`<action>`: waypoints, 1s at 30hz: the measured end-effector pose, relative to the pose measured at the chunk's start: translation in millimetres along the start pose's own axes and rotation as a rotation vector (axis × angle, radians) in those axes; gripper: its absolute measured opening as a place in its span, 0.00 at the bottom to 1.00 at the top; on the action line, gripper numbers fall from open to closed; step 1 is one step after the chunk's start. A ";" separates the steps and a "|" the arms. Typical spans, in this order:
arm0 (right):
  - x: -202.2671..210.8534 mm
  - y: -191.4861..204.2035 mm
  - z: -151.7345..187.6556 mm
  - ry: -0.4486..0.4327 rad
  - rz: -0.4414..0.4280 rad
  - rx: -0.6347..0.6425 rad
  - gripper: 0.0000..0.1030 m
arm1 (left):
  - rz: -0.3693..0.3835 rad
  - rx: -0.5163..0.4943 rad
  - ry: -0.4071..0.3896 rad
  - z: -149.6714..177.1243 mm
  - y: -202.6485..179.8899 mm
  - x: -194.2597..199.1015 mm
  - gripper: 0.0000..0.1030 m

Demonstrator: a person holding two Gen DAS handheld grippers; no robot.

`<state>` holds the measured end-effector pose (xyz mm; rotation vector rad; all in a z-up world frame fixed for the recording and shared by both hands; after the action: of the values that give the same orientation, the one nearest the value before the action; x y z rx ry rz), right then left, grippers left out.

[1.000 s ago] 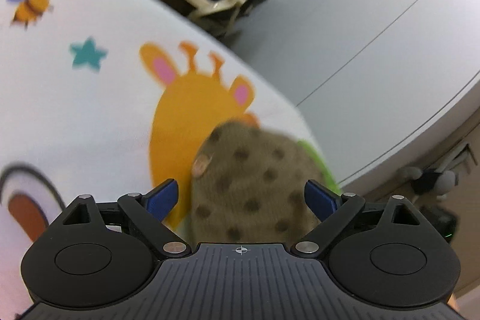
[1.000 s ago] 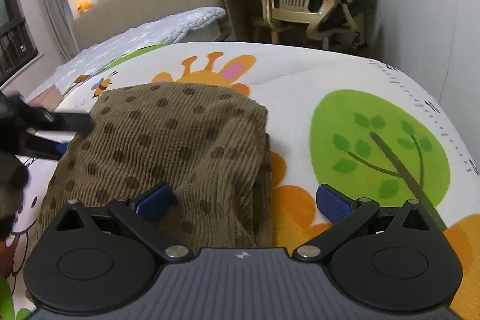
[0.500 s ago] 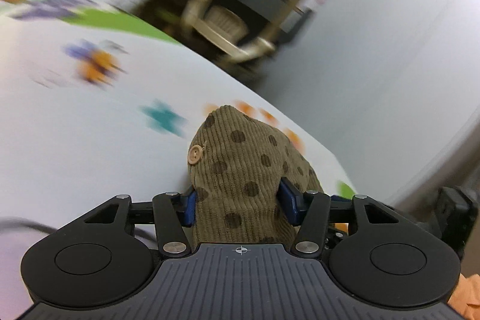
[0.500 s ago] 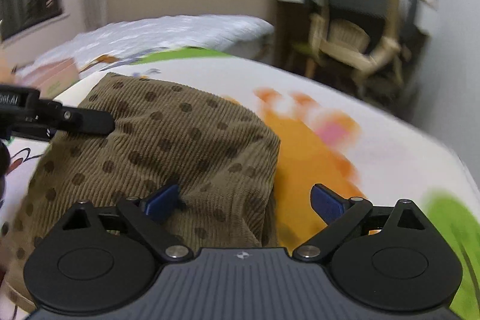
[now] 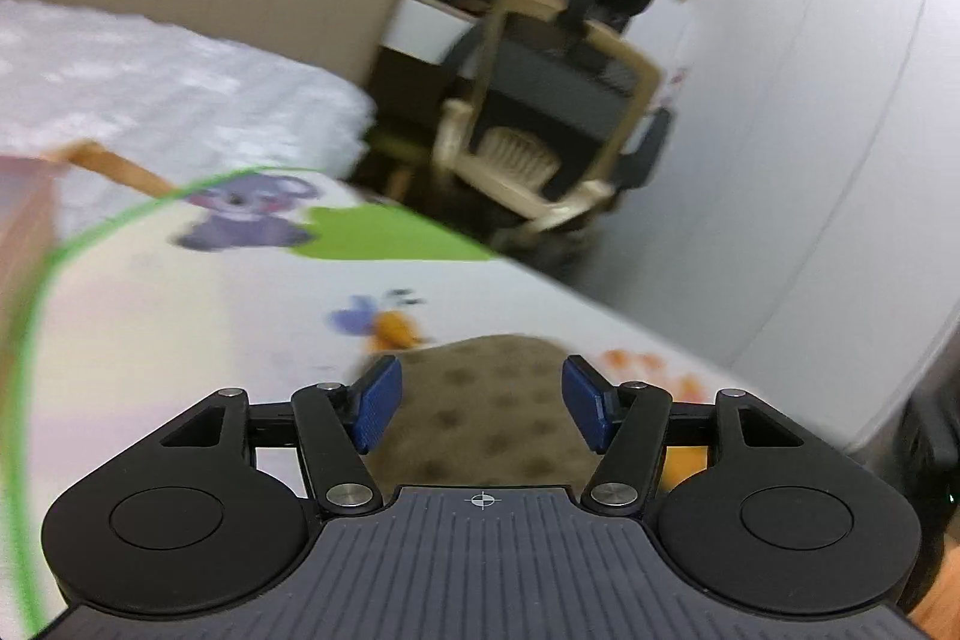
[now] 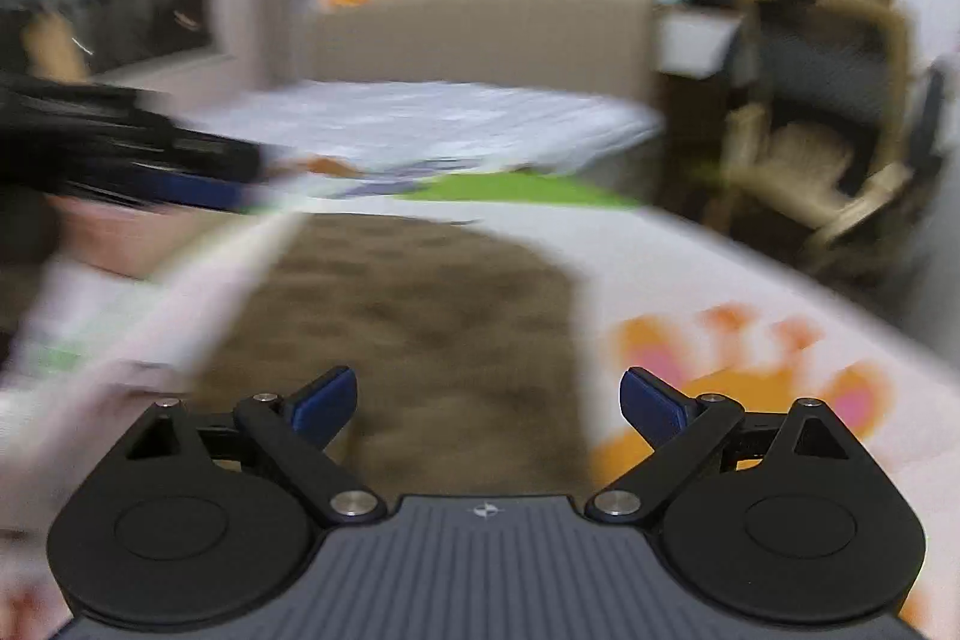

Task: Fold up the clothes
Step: 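Release the folded dress and pull both tools back from it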

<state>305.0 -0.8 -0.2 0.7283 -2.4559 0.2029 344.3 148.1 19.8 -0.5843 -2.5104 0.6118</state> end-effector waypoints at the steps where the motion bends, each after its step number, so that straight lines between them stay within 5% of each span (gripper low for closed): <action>1: 1.2 7.4 5.1 0.036 -0.052 -0.010 0.93 | 0.012 0.006 0.038 3.3 1.2 -13.4 0.63; 7: -2.5 60.0 38.1 0.079 -0.060 0.119 0.95 | -0.069 -0.076 0.047 8.4 10.8 -58.2 0.64; 10: 4.2 48.3 32.1 0.074 -0.084 0.058 0.95 | -0.068 -0.047 0.037 5.6 9.5 -50.1 0.65; 12: 15.7 33.7 29.5 0.052 -0.072 0.013 0.95 | -0.072 -0.028 0.029 13.9 5.7 -29.5 0.75; 15: 34.0 10.4 37.4 0.038 -0.008 -0.036 0.98 | -0.110 -0.026 0.040 37.5 -8.6 1.2 0.91; 21: 73.9 -7.7 77.4 0.053 0.102 -0.036 1.00 | -0.212 -0.047 0.083 116.5 -55.6 57.9 0.98; 30: 123.4 -13.2 125.8 0.085 0.230 -0.034 1.00 | -0.451 -0.117 0.173 208.8 -112.3 89.2 1.00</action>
<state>166.7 -104.9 -35.8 0.4127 -2.4517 0.2733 128.4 37.9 -53.8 -0.0914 -2.4078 0.2360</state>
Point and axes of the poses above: each gripper's, at about its wrist camera, not at the fingertips, and x roughly against the way its jaws point, y to its left, z to its underside, the point moved 4 cm from there along -x, roughly the way its jaws point, and after that the axes turned 10 degrees about z, right-handed, at the moved point
